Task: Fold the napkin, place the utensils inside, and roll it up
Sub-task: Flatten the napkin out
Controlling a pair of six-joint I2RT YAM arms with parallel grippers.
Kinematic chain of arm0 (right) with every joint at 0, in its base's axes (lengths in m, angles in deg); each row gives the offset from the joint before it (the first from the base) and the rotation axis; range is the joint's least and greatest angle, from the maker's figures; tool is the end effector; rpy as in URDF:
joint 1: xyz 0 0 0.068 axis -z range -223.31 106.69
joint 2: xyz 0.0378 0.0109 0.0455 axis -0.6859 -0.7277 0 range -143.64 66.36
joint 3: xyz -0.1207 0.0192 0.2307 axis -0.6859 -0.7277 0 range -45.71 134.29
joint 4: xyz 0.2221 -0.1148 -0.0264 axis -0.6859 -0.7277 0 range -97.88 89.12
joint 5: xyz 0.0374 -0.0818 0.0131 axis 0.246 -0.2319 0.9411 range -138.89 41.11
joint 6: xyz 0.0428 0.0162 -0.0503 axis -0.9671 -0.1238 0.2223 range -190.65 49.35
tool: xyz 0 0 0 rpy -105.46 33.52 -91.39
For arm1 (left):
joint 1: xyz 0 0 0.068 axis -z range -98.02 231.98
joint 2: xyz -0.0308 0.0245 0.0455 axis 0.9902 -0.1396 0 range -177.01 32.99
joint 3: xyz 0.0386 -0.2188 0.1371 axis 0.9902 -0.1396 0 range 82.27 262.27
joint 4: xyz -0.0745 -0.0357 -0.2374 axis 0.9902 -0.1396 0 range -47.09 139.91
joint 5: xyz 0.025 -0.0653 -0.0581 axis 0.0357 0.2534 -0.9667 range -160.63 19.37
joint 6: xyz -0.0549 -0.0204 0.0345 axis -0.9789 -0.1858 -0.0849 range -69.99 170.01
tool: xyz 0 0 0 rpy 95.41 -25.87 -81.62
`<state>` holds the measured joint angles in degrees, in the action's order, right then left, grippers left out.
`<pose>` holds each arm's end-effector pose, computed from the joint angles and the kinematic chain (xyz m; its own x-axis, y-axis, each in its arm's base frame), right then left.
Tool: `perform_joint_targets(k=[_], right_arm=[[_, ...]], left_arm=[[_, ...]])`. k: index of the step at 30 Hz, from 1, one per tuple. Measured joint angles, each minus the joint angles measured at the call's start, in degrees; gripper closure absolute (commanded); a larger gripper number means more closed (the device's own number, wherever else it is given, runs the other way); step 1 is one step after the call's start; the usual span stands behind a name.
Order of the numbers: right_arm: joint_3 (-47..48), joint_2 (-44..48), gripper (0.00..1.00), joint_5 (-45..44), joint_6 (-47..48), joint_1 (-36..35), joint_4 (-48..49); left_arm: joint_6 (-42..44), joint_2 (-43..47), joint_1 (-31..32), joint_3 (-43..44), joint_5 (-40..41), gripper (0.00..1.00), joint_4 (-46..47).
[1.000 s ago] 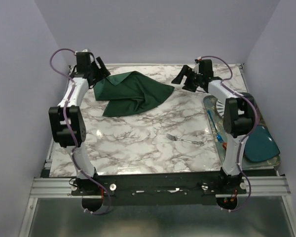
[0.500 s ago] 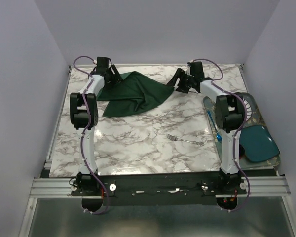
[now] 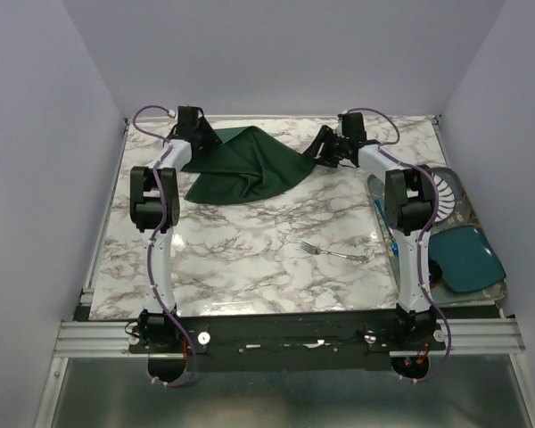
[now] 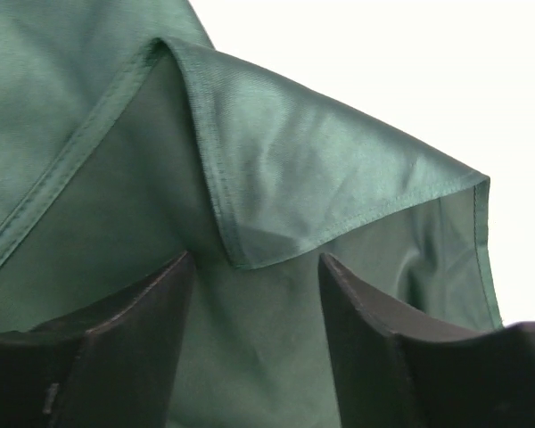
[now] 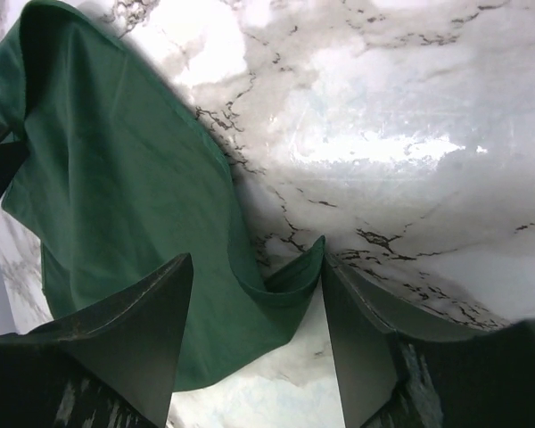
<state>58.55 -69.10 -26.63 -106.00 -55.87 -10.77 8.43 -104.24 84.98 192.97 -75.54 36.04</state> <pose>0.5077 0.1343 0.1383 -0.8008 0.3702 -0.4708 -0.0203 0.7688 0.6391 0.5380 -0.0328 0.1503 -0.5620 -0.6326 -0.5328 -0.3418 0.7643 -0.5469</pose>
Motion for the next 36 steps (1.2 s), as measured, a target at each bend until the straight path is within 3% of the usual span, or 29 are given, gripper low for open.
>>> perform_joint_targets(k=[5,11,16,19,23,26,30,36], right_arm=[[2.0,-0.9,0.38,0.0,-0.7,0.0,0.0],[2.8,-1.5,0.38,0.1,-2.0,0.0,0.0],[3.0,-1.6,0.38,0.1,-2.4,0.0,0.0],[3.0,-1.6,0.38,0.0,-2.6,0.0,0.0],[3.0,-1.7,0.38,0.0,-2.8,0.0,0.0],[3.0,-1.7,0.38,0.0,-3.0,0.0,0.0],[3.1,-1.7,0.42,0.0,-3.2,0.0,0.0],[3.5,-1.9,0.41,0.0,-3.6,0.0,0.0]], left_arm=[[-1.0,-1.0,-0.1,0.8,-0.5,0.58,1.4],[-4.1,-3.5,-0.9,3.1,-2.5,0.58,2.7],[-8.0,-3.3,-1.2,-0.7,-4.0,0.59,10.1],[-9.7,-3.3,-1.2,-2.6,-4.2,0.50,13.6],[-12.0,-2.9,-1.1,-3.9,-5.0,0.44,17.1],[-13.6,-2.9,-1.0,-3.8,-5.4,0.45,17.7],[-15.5,-3.0,-1.0,-3.5,-6.1,0.53,18.6],[-18.6,-3.1,-0.6,-4.3,-6.1,0.47,21.6]])
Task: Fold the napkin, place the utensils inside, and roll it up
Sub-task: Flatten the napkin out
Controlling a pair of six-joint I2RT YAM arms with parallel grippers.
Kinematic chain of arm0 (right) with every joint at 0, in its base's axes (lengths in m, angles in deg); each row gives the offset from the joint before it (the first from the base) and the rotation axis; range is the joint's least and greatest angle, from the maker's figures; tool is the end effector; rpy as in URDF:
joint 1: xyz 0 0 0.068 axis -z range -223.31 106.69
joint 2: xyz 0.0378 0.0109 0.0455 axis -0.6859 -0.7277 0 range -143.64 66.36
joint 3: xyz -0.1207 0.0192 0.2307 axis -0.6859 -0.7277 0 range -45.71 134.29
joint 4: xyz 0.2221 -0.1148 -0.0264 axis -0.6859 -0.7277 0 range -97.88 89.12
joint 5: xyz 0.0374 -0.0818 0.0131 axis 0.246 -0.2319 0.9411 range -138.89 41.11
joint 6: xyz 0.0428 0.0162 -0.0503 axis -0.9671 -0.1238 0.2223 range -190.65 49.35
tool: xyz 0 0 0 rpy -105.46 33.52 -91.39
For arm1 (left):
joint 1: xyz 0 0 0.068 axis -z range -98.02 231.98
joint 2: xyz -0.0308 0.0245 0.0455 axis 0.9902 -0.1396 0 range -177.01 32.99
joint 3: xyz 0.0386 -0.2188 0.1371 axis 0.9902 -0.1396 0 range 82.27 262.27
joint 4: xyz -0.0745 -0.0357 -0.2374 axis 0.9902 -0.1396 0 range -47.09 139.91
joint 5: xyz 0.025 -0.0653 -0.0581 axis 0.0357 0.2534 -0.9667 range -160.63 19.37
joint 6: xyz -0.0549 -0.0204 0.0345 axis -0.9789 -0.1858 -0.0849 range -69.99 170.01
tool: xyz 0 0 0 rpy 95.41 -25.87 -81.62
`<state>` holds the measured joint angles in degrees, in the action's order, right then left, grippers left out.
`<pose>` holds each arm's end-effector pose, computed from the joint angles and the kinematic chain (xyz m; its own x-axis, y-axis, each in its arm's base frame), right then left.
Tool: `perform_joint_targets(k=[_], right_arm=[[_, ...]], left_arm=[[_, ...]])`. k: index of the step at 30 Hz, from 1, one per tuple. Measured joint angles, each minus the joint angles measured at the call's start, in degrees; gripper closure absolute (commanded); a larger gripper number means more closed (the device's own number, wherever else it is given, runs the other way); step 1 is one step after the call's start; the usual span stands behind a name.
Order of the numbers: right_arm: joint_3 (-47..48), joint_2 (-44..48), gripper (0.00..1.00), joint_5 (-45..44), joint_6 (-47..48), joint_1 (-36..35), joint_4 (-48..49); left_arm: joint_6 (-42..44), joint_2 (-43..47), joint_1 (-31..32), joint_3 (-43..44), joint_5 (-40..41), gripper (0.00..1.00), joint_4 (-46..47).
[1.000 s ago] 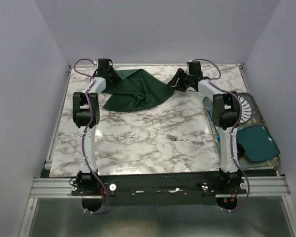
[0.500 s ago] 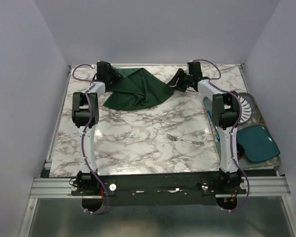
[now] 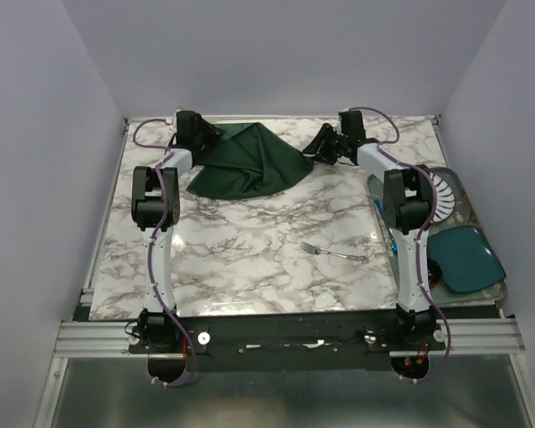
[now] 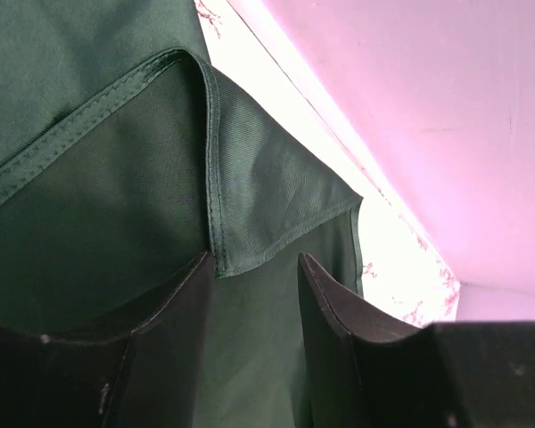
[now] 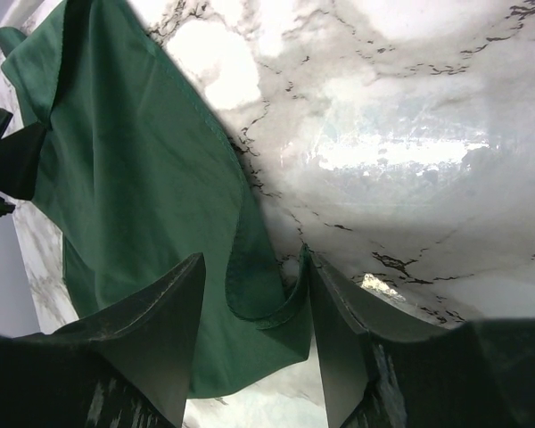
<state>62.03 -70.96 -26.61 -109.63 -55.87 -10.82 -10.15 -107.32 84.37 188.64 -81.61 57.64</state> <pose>0.5172 0.1365 0.1416 -0.7889 0.4206 -0.4480 0.0124 0.7397 0.6728 0.5551 -0.0336 0.1370 -0.4033 -0.8354 -0.3734 -0.2774 0.5005 -0.8201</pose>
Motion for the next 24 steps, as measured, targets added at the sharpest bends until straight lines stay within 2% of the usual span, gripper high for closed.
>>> perform_joint_targets(k=[10,13,16,18,20,22,23,24], right_arm=[[0.0,0.0,0.41,0.0,0.0,0.0,0.0],[0.0,0.0,0.41,0.0,-0.1,0.0,0.0],[0.0,0.0,0.41,-0.1,-0.1,0.0,0.0],[0.0,0.0,0.42,-0.1,-0.2,0.0,0.0],[0.0,-0.1,0.50,-0.1,-0.3,0.0,0.0],[0.0,-0.1,0.65,-0.1,-0.7,0.0,0.0],[0.1,-0.2,0.71,-0.1,-0.6,0.0,0.0],[0.8,-0.5,0.79,-0.1,-0.7,0.0,-0.1]], left_arm=[[-2.3,-0.2,0.7,-1.0,1.8,0.47,0.7],[-2.4,-0.2,0.7,-1.0,2.8,0.41,0.2],[-3.1,-0.2,0.9,-1.0,3.5,0.44,0.0],[-3.6,-0.4,1.0,-1.0,3.8,0.53,0.2],[-4.2,-1.1,1.1,0.0,3.8,0.68,0.3],[-4.6,-2.2,1.1,1.3,3.9,0.85,0.3],[-4.7,-2.4,1.1,1.5,3.9,1.00,0.3],[-4.7,-2.7,1.1,1.7,3.9,1.00,0.4]])
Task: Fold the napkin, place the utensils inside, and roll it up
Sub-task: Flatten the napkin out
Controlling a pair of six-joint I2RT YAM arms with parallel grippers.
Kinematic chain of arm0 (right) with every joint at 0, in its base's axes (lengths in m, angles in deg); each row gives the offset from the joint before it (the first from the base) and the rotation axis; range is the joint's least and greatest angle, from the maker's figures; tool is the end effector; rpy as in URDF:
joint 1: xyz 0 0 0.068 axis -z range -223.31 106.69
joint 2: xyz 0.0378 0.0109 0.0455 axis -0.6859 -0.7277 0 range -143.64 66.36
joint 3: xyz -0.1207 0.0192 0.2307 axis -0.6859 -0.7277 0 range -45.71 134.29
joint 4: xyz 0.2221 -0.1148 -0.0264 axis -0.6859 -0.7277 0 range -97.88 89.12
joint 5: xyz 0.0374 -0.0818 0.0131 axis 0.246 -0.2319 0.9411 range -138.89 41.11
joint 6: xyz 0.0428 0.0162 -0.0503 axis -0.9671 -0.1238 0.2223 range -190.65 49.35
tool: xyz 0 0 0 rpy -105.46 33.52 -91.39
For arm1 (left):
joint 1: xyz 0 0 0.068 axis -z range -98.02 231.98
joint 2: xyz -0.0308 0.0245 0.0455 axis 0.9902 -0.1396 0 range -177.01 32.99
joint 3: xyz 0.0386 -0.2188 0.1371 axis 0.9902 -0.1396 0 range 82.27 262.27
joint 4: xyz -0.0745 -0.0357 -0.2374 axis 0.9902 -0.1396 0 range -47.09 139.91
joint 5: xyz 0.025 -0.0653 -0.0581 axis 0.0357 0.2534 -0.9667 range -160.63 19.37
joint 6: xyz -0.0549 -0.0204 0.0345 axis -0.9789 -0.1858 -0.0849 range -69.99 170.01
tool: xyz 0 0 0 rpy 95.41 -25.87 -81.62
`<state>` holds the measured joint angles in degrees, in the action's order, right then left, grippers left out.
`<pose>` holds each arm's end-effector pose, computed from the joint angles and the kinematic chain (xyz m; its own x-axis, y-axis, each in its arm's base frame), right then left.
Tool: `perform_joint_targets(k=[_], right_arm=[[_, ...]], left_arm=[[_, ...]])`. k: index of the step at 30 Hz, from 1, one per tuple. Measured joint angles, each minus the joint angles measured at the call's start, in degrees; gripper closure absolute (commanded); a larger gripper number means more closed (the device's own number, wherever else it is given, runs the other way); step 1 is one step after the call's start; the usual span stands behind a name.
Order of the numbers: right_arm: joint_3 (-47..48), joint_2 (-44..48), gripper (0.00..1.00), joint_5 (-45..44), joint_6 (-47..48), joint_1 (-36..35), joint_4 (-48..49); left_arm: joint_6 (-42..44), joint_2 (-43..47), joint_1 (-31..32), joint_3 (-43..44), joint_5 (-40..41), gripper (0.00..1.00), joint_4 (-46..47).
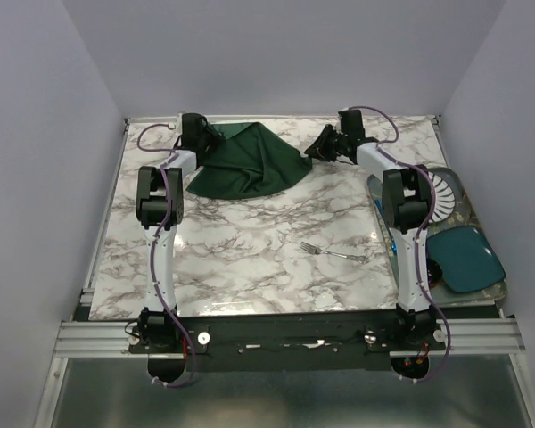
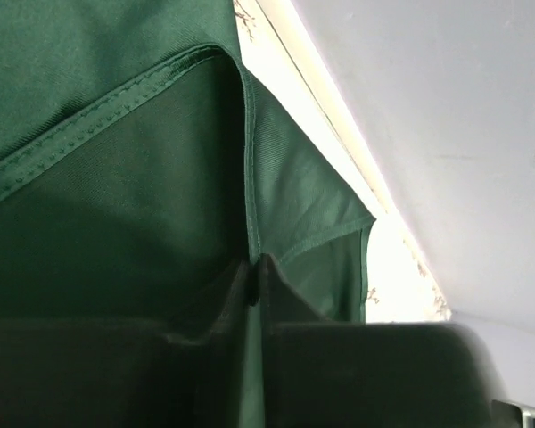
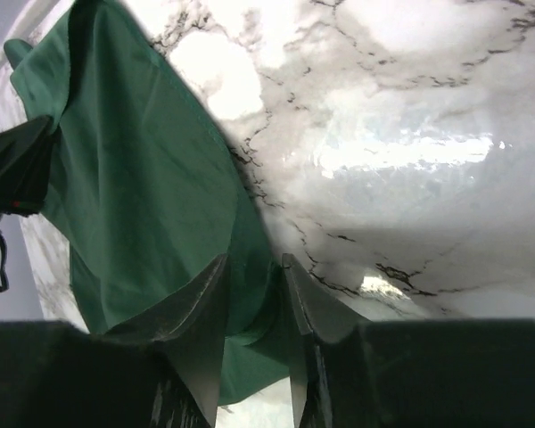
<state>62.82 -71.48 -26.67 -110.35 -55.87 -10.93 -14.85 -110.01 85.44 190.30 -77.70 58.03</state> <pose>0.5192 0.1369 0.1413 -0.7871 0.4305 -0.4418 0.0209 0.7344 0.6784 0.5603 -0.0406 0.1221 -0.3451 -0.8791 -0.3287 -0.3361 0.4427 -0.8313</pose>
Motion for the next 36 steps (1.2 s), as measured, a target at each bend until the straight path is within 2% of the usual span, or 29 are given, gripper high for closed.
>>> perform_joint_targets(k=[2,3,8,11,15,17,20,21,24,28,30,34,36], right_arm=[[1.3,-0.9,0.88,0.1,-0.5,0.0,0.1],[2.3,-1.4,0.99,0.2,-0.4,0.0,0.0],[4.2,-2.0,0.99,1.1,0.8,0.0,-0.5],[4.2,0.0,0.99,1.2,3.2,0.0,-2.7],[0.2,8.5,0.99,1.2,7.0,-0.2,-5.2],[-3.2,15.7,0.97,0.8,9.4,-0.8,-5.4],[-6.6,25.6,0.79,0.8,11.6,-1.7,-5.5],[-7.5,28.0,0.65,0.8,12.2,-1.8,-5.5],[-9.9,33.3,0.41,2.8,14.8,-2.9,-5.0],[-12.6,34.2,0.30,5.7,21.6,-5.2,-5.3],[-14.0,34.0,0.18,7.0,28.0,-8.3,-6.8],[-14.0,34.3,0.16,9.7,38.6,-13.8,-7.4],[-12.9,34.4,0.01,11.9,42.5,-16.9,-6.7]], left_arm=[[0.1,-0.4,0.0,0.5,0.1,1.00,-0.1],[0.3,-0.6,0.0,1.2,0.0,1.00,-0.5],[4.2,-0.5,0.0,5.6,-0.1,1.00,-1.0],[8.2,2.8,0.0,6.1,-0.3,1.00,-3.2],[13.0,14.8,0.0,1.9,-0.3,1.00,-5.3],[14.6,22.0,0.0,-0.7,-0.3,1.00,-5.4],[16.2,32.5,0.0,-3.3,-1.3,1.00,-4.3],[16.8,36.2,0.0,-4.3,-2.0,1.00,-3.5],[17.7,43.8,0.0,-6.8,-5.0,1.00,-2.6],[19.0,50.7,0.3,-12.0,-9.1,1.00,-2.6],[19.6,53.5,0.7,-15.7,-11.1,1.00,-3.5],[20.3,58.0,1.5,-22.6,-17.3,1.00,-6.2],[20.5,60.0,1.9,-25.4,-20.0,1.00,-7.5]])
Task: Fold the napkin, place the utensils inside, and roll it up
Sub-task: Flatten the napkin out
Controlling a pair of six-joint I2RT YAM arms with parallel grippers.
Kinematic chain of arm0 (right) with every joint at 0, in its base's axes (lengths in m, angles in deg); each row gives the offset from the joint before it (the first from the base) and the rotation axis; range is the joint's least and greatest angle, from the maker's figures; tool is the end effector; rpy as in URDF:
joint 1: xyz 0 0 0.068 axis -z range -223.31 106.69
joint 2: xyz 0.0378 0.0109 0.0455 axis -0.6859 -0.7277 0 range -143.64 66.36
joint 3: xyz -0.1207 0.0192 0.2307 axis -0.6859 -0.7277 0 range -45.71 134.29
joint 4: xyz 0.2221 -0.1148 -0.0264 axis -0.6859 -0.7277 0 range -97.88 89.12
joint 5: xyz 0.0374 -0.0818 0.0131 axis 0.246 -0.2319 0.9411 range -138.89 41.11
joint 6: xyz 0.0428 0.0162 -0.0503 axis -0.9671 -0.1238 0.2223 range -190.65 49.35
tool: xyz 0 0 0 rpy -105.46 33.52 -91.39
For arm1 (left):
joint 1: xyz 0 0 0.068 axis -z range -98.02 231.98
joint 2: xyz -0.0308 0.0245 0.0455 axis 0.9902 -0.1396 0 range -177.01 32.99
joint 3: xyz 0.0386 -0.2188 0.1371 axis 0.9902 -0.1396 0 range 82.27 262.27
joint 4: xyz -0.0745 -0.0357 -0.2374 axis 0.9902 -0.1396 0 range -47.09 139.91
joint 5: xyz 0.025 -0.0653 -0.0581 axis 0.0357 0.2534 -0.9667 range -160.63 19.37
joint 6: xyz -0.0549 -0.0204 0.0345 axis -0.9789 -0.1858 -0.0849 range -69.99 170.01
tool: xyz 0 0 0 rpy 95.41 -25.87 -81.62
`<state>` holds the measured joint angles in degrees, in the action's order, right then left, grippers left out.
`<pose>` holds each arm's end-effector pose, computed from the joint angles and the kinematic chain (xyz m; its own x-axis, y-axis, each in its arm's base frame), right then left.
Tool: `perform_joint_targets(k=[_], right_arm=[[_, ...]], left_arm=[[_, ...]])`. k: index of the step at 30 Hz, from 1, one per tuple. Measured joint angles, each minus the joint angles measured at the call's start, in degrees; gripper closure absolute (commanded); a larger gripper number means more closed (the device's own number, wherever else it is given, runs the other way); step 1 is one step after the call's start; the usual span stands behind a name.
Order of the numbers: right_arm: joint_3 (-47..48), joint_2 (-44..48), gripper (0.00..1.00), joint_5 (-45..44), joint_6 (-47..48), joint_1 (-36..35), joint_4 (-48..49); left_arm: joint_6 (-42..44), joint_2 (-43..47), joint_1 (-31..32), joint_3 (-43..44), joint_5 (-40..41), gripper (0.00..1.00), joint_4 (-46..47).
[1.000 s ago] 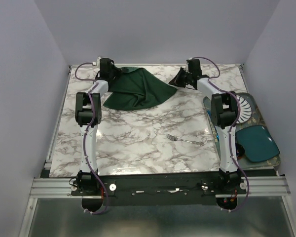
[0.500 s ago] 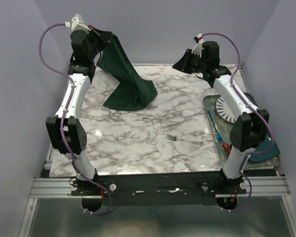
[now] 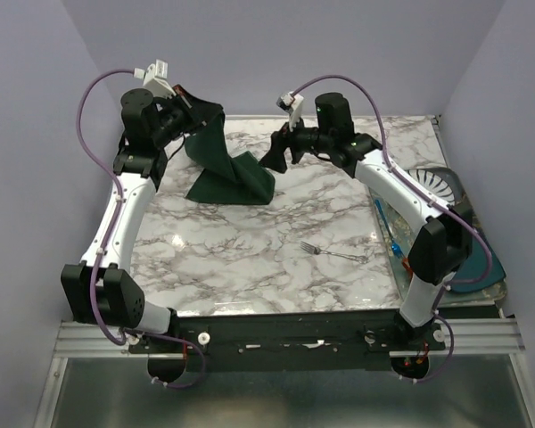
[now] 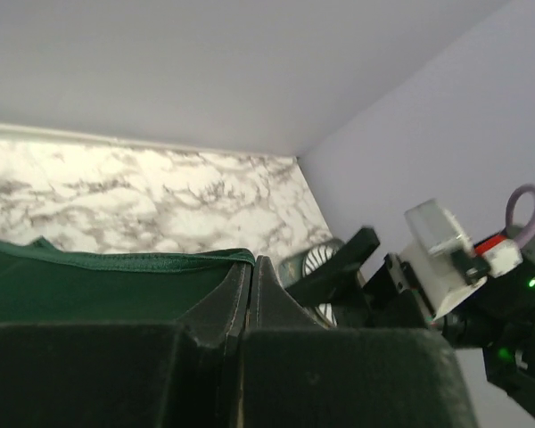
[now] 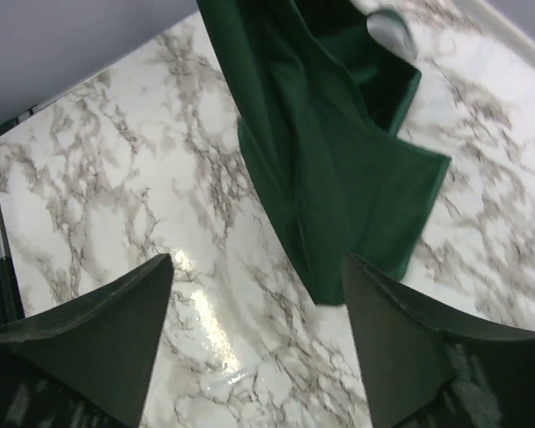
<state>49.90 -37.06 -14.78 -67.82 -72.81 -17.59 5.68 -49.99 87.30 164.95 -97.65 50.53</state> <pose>0.3566 0.2370 0.3367 -0.3186 -0.2272 -0.9203 -0.8686 0.4588 0.1875 0.3425 -0.0568 0.4229 -0.3699 -0.5907 -0.7171 0.3866 0.6040 -0.6970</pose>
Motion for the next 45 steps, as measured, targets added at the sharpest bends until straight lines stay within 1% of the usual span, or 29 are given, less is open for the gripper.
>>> perform_joint_targets(k=[4,5,8,9,11,12,16,21,24,27,30,35,39,41,42,43,44,45], right_arm=[[3.1,0.0,0.01,2.3,4.3,-2.3,2.8],[3.5,0.0,0.01,2.4,5.4,-3.1,5.3],[3.2,0.2,0.05,2.8,6.4,-4.1,9.8],[2.6,0.2,0.09,3.3,5.9,-4.3,12.2],[2.4,-0.1,0.12,4.8,4.9,-4.4,14.6],[2.4,-0.3,0.15,5.9,3.8,-4.7,16.0],[0.5,-0.7,0.22,8.3,-0.9,-5.3,23.4],[-2.8,-1.8,0.22,10.1,-6.6,-5.6,30.3],[-9.2,-0.3,0.16,10.5,-9.6,-5.4,36.7],[-14.9,0.4,0.14,10.6,-10.8,-5.6,38.6],[-17.0,0.2,0.14,10.8,-11.0,-5.8,37.7],[-15.5,-0.5,0.21,10.8,-11.4,-5.8,38.1],[-10.4,-4.0,0.27,11.5,-13.8,-5.8,39.2],[-9.7,-5.2,0.49,12.0,-15.5,-5.9,40.5],[-9.7,-5.7,0.69,12.3,-16.4,-5.9,41.1],[-9.8,-6.1,0.90,12.5,-17.4,-6.0,41.9],[-10.4,-6.4,0.99,12.9,-18.2,-6.2,42.7],[-10.9,-6.5,0.99,13.4,-19.2,-6.3,43.0]], left_arm=[[0.1,4.3,0.5,-5.0,-3.0,1.00,-2.6],[0.0,5.0,0.6,-5.8,-3.7,1.00,-2.9],[-0.2,7.5,2.1,-8.9,-5.4,1.00,-3.3],[-0.5,8.5,2.9,-10.5,-5.9,1.00,-3.1],[-1.1,9.6,3.8,-12.8,-6.5,1.00,-3.2],[-1.5,10.0,4.3,-14.0,-6.8,1.00,-2.9],[-3.1,10.3,5.5,-16.7,-7.3,1.00,-3.1],[-3.6,10.4,5.5,-17.1,-7.4,1.00,-3.8],[-3.5,10.4,5.6,-17.5,-7.4,1.00,-5.3],[-3.5,10.6,5.7,-17.4,-7.4,1.00,-5.1],[-3.6,10.6,5.7,-17.4,-7.4,1.00,-4.9],[-4.1,10.6,5.7,-17.4,-8.0,1.00,-4.4],[-4.8,11.0,5.7,-17.7,-8.4,1.00,-3.7],[-5.2,11.2,5.7,-18.0,-8.6,1.00,-3.3],[-5.4,11.3,5.7,-18.1,-8.7,1.00,-3.1],[-5.6,11.3,5.7,-18.1,-8.9,1.00,-2.9],[-6.1,11.3,5.7,-18.2,-9.0,0.94,-2.5],[-6.3,11.3,5.7,-18.3,-9.1,0.70,-2.2]])
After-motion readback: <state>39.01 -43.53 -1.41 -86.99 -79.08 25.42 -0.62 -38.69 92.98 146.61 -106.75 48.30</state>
